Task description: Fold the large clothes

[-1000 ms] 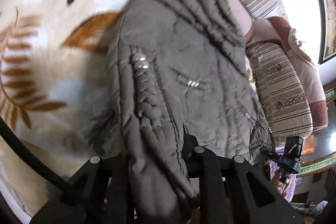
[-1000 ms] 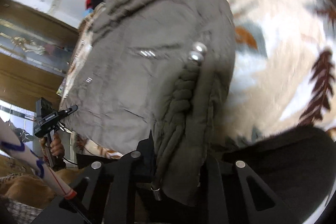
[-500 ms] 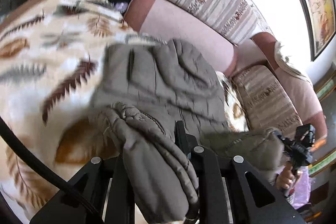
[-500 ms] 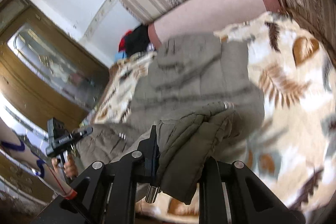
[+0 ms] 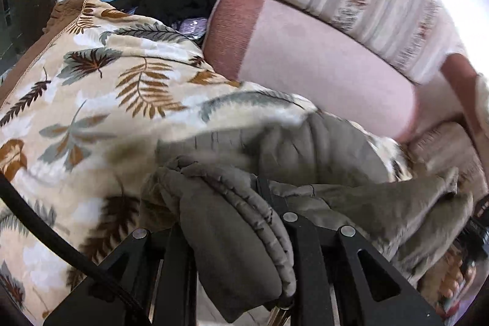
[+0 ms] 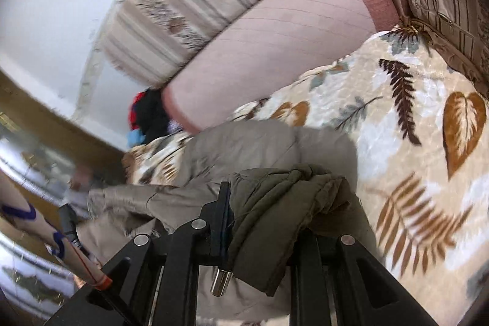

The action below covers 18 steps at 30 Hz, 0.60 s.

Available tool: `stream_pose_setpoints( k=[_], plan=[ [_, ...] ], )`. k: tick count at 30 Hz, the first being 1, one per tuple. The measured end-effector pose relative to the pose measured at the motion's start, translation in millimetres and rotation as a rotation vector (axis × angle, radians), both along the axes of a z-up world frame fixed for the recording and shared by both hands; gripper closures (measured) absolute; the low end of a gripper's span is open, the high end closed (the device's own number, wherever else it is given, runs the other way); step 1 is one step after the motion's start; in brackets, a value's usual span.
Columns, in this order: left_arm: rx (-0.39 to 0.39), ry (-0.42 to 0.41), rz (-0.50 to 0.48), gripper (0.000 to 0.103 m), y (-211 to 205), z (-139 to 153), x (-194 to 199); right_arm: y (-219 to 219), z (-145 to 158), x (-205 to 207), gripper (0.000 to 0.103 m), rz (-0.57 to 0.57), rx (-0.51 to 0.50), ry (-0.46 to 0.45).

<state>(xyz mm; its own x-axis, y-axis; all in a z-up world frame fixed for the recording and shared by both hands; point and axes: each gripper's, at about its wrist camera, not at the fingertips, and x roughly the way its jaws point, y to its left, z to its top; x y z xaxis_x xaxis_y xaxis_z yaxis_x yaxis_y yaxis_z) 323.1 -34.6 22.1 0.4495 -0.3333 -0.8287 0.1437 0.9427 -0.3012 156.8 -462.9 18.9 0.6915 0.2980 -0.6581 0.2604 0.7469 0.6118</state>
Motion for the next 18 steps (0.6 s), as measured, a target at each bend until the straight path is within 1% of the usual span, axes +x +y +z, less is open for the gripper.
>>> stream_pose_setpoints(
  k=[2,4,6,8,9,11,13,14,15,16,17,18],
  plan=[
    [0.011,0.024,0.025,0.085,-5.9,-15.6,23.9,-8.5,-14.5,26.7,0.084,-0.024,-0.034,0.044],
    [0.033,0.045,0.044,0.083,-14.7,-36.0,45.3,-13.8,-31.3,46.6,0.084,-0.037,-0.039,0.079],
    [0.072,0.046,0.047,0.083,-23.7,-51.9,53.0,-15.6,-44.0,63.0,0.084,-0.049,-0.056,0.104],
    [0.092,0.039,0.053,0.082,-30.3,-63.2,55.2,-14.8,-60.4,78.3,0.083,-0.065,-0.089,0.138],
    [0.086,0.045,0.065,0.082,-30.6,-68.2,55.0,-13.7,-66.6,83.8,0.083,-0.072,-0.098,0.156],
    [0.034,0.062,0.09,0.08,-24.0,-67.6,53.3,-12.7,-72.3,88.5,0.082,-0.077,-0.105,0.173],
    [-0.053,0.072,0.095,0.073,-12.8,-59.4,49.8,-12.3,-66.6,84.5,0.082,-0.081,-0.107,0.154],
    [-0.1,0.074,0.094,0.065,-7.2,-54.1,46.8,-11.7,-61.2,79.8,0.08,-0.082,-0.108,0.133],
    [-0.149,0.075,0.094,0.055,-1.3,-48.1,42.6,-10.1,-55.1,75.2,0.079,-0.081,-0.11,0.112],
    [-0.198,0.073,0.093,0.048,3.5,-41.5,38.4,-8.1,-49.8,71.3,0.076,-0.078,-0.112,0.091],
    [-0.228,0.066,0.095,0.036,6.8,-36.3,34.6,-6.5,-44.1,66.6,0.068,-0.072,-0.11,0.067],
    [-0.27,0.044,0.103,0.027,12.6,-26.6,27.9,-5.0,-38.2,61.5,0.062,-0.068,-0.108,0.043]
  ],
)
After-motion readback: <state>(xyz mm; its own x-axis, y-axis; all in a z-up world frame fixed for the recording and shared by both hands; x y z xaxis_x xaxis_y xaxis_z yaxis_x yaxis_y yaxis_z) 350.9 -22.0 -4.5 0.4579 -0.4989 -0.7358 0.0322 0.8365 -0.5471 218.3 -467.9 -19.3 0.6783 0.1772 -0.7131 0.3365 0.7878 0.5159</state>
